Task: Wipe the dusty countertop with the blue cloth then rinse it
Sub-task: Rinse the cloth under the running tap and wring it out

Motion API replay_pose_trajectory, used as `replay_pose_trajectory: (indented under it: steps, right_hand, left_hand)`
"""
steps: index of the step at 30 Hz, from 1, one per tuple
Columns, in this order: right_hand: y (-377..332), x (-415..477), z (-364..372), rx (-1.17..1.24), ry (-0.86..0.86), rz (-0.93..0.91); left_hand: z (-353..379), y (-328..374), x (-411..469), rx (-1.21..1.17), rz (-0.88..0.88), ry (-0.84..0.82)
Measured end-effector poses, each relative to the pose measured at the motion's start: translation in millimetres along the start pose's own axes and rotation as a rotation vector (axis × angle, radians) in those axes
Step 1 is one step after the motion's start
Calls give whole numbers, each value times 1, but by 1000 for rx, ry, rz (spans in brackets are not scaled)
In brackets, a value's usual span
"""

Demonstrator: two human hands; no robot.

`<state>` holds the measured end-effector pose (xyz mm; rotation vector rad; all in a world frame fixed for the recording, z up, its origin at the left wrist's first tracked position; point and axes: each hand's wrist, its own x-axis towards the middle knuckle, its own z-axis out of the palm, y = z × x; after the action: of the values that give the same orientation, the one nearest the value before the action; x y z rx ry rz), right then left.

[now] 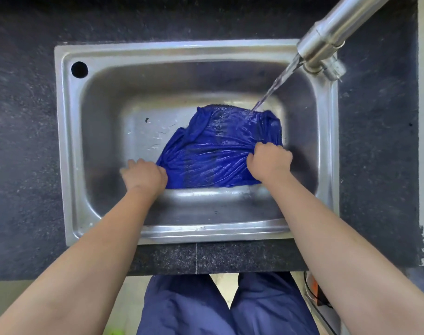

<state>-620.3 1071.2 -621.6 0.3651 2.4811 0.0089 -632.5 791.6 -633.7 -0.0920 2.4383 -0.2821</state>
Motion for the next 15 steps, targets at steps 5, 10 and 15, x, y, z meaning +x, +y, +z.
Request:
replay_pose_trajectory:
  steps: [5,10,15]
  right_hand:
    - [3,19,-1,310,97,-96]
    - [10,17,16,347,76,-17]
    - [17,17,0,460,17,89]
  left_hand:
    - [-15,26,19,-330,211,373]
    - [-33,78,37,-461,100,108]
    - [-41,80,43,-918,127,9]
